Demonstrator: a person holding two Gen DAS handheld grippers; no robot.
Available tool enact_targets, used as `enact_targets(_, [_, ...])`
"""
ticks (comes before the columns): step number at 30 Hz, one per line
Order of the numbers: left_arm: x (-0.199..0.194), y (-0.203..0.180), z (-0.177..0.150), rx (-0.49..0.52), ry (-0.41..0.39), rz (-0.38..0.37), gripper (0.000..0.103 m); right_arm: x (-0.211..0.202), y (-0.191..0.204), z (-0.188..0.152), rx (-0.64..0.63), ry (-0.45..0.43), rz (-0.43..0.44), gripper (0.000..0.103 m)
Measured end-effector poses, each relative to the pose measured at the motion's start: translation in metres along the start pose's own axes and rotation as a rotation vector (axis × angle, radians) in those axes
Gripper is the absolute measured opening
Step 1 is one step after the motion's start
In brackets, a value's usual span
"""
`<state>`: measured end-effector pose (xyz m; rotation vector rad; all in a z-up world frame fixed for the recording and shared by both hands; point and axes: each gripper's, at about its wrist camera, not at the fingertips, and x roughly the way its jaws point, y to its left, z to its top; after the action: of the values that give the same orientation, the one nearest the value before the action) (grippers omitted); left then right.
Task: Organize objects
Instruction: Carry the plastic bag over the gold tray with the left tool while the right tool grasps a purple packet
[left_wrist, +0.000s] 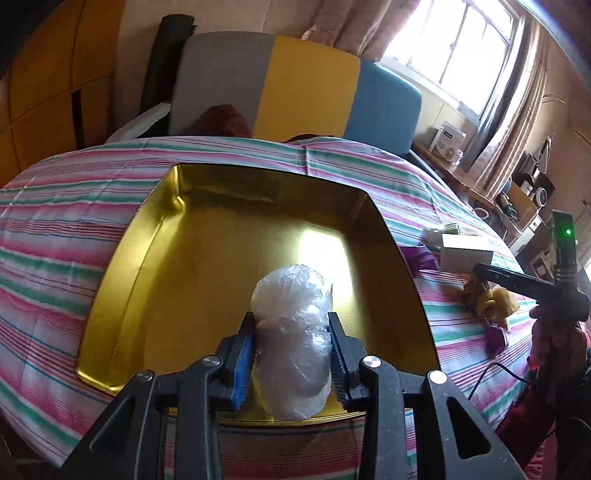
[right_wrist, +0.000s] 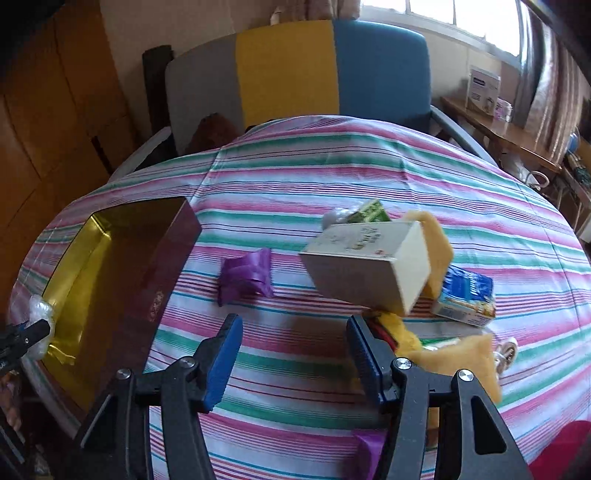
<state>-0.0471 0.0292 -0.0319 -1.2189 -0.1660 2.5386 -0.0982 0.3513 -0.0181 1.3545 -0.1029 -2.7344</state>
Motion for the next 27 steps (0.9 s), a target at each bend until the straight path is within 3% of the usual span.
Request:
enact_targets(6, [-0.008,0.015,-0.001,-0.028,-0.011,0.01,0.036,0.052,0.046,0.024,-0.063,0.063,-0.002,0.06])
enact_targets(12, [-0.011,0.025,-0.002,-0.053,-0.008,0.011,0.036,0.107,0.046,0.04,-0.045,0.156,-0.048,0.061])
enact_targets(15, [-0.009,0.026,-0.002,-0.059,-0.004,0.009,0.036,0.123,0.045,0.042,-0.04,0.189,-0.039,0.054])
enact_targets(17, [-0.007,0.027,-0.003,-0.059,-0.001,0.008,0.036,0.121,0.047,0.042,-0.052,0.169,-0.03,0.044])
enact_targets(19, [-0.005,0.027,-0.001,-0.059,0.006,0.006,0.036,0.116,0.046,0.039,-0.061,0.163,-0.039,0.041])
enact_targets(27, [0.004,0.037,0.022,-0.038,0.026,0.014,0.036,0.085,0.047,0.001,-0.135,0.203,-0.023,0.04])
